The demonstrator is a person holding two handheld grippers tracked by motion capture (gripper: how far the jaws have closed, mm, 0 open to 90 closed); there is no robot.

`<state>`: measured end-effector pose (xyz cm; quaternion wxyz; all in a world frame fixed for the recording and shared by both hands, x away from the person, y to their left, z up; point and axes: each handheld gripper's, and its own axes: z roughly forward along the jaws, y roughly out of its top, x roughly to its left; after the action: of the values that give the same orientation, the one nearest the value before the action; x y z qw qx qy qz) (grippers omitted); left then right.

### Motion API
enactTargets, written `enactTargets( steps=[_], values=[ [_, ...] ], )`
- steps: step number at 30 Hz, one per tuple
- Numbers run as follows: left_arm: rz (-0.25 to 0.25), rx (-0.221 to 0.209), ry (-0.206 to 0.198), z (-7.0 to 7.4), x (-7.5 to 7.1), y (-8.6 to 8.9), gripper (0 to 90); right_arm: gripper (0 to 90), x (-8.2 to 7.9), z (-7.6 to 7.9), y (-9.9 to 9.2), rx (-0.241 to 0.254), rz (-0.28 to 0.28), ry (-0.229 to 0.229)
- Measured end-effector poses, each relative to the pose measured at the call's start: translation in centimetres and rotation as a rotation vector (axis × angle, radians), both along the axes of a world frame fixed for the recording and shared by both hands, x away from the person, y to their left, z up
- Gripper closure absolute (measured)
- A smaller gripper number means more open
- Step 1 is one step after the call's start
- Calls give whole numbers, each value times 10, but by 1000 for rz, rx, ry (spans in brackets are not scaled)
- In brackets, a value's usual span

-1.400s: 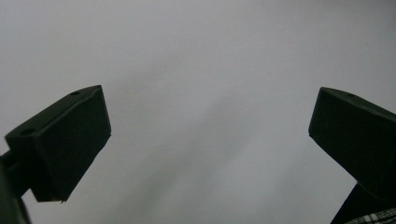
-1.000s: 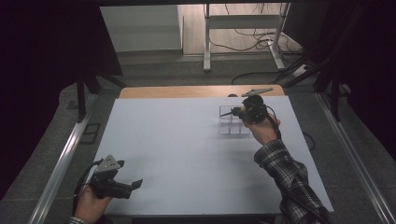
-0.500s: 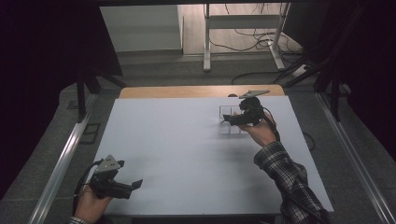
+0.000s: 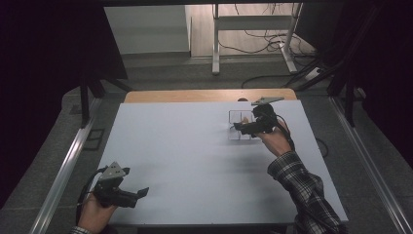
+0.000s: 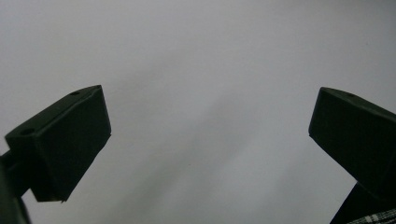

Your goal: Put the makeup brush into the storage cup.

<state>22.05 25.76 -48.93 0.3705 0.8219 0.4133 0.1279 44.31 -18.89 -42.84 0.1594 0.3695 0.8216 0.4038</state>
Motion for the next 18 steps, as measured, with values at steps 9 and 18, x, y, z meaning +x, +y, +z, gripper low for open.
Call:
enactTargets(
  steps=[9, 18],
  values=[
    [1, -2, 0, 0, 0, 0, 0, 20, -7, -1, 0, -15, 12, 6],
    [1, 1, 0, 0, 0, 0, 0, 16, -16, 2, -1, -21, 28, 4]
  ],
)
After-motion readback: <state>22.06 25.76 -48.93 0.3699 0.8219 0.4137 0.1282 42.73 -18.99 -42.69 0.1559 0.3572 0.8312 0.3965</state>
